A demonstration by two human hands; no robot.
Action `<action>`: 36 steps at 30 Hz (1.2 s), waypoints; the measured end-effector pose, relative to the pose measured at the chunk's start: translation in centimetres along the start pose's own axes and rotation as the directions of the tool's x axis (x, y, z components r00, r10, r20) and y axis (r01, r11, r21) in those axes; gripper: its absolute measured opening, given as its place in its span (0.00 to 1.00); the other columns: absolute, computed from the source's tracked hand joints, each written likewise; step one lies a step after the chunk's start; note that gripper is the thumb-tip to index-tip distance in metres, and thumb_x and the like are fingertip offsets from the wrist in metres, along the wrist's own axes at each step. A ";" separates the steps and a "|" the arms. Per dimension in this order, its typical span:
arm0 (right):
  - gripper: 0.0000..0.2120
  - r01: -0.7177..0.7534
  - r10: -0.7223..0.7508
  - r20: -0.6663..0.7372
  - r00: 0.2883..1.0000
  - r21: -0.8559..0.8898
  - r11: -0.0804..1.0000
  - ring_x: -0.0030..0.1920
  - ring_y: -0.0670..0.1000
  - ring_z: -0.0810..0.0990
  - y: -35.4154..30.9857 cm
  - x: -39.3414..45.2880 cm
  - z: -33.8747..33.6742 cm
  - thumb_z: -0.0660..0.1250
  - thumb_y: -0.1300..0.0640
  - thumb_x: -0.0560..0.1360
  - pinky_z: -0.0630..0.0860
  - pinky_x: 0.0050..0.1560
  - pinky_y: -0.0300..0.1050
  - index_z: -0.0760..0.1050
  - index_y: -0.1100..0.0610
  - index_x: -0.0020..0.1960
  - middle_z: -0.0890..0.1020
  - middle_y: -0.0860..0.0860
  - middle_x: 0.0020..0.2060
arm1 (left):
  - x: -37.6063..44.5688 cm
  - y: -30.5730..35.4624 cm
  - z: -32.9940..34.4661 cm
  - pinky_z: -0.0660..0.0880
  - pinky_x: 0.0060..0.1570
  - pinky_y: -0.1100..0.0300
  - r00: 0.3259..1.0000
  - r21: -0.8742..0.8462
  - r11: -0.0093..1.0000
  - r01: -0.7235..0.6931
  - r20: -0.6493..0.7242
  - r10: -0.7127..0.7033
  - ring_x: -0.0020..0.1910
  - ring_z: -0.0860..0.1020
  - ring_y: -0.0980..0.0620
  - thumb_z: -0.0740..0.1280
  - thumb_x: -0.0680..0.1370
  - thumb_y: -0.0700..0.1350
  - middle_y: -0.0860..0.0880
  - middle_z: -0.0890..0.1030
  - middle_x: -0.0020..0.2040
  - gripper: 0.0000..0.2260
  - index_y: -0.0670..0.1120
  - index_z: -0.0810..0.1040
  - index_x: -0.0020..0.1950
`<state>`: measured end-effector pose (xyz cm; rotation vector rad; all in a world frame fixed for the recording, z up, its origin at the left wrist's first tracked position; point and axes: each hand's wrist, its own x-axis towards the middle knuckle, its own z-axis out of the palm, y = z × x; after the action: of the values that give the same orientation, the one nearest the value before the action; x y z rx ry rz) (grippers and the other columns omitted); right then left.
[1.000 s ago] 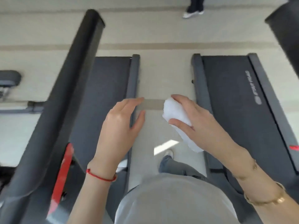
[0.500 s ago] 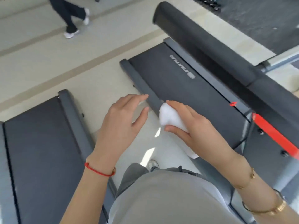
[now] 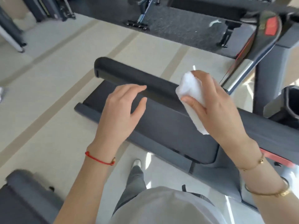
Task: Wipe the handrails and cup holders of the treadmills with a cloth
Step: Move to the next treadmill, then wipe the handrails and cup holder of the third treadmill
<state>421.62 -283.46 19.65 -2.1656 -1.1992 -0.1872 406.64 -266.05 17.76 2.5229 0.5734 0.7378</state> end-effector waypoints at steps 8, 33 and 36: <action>0.27 -0.170 0.158 -0.064 0.985 -0.355 0.919 0.51 0.58 0.75 -1.5 7.6 8.2 0.46 0.40 0.82 0.70 0.51 0.50 0.73 0.57 0.62 0.80 0.54 0.52 | 9.4 -6.2 0.7 0.69 0.65 0.49 0.972 -0.027 0.983 -0.181 0.144 0.183 0.63 0.74 0.51 0.65 0.80 0.44 0.51 0.79 0.61 0.13 0.45 0.78 0.64; 0.27 -0.138 0.250 0.102 0.963 -0.609 0.781 0.50 0.53 0.82 -1.0 6.6 7.7 0.44 0.40 0.82 0.76 0.45 0.49 0.67 0.50 0.72 0.82 0.47 0.55 | 12.5 -12.6 1.2 0.63 0.72 0.47 0.905 -0.089 0.942 -0.324 0.263 0.335 0.61 0.77 0.48 0.65 0.80 0.42 0.49 0.81 0.60 0.11 0.43 0.80 0.62; 0.25 -0.149 0.240 0.079 0.968 -0.590 0.794 0.45 0.53 0.81 -2.2 9.1 10.7 0.43 0.41 0.82 0.72 0.39 0.47 0.63 0.49 0.73 0.81 0.47 0.56 | 12.8 -13.7 0.4 0.63 0.72 0.46 0.930 -0.048 0.958 -0.284 0.230 0.287 0.63 0.76 0.47 0.65 0.80 0.42 0.48 0.80 0.60 0.12 0.43 0.80 0.62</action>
<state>423.12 -269.77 16.09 -2.8721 -1.0772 -0.3435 413.22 -248.59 15.36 2.6614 0.1198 0.5242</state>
